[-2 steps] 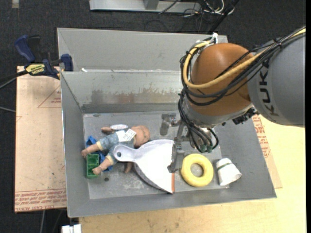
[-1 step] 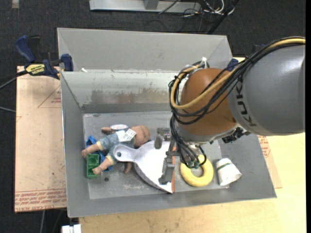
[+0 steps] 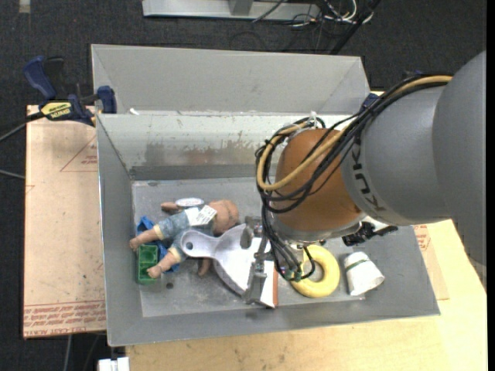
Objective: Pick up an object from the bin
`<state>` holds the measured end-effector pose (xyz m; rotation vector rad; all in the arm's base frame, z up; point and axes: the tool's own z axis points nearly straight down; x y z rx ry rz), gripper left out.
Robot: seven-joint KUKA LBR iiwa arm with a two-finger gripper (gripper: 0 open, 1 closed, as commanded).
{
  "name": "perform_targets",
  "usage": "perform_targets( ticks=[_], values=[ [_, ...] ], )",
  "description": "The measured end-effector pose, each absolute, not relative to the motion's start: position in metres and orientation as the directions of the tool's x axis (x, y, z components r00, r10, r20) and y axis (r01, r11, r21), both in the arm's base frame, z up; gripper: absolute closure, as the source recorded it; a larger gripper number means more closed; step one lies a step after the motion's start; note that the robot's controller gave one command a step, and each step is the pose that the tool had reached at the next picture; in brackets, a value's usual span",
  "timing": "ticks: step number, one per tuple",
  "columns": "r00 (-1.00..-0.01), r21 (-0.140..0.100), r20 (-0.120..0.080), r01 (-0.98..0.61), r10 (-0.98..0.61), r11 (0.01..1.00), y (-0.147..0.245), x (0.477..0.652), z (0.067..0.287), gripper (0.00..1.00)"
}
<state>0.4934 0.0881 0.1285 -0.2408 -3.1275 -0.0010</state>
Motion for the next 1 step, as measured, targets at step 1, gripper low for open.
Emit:
perform_targets(
  ticks=[1],
  values=[
    [-0.968, 0.003, 0.000, 0.252, 0.252, 0.968, 0.0789, 0.4879, 0.1009, 0.00]
  ],
)
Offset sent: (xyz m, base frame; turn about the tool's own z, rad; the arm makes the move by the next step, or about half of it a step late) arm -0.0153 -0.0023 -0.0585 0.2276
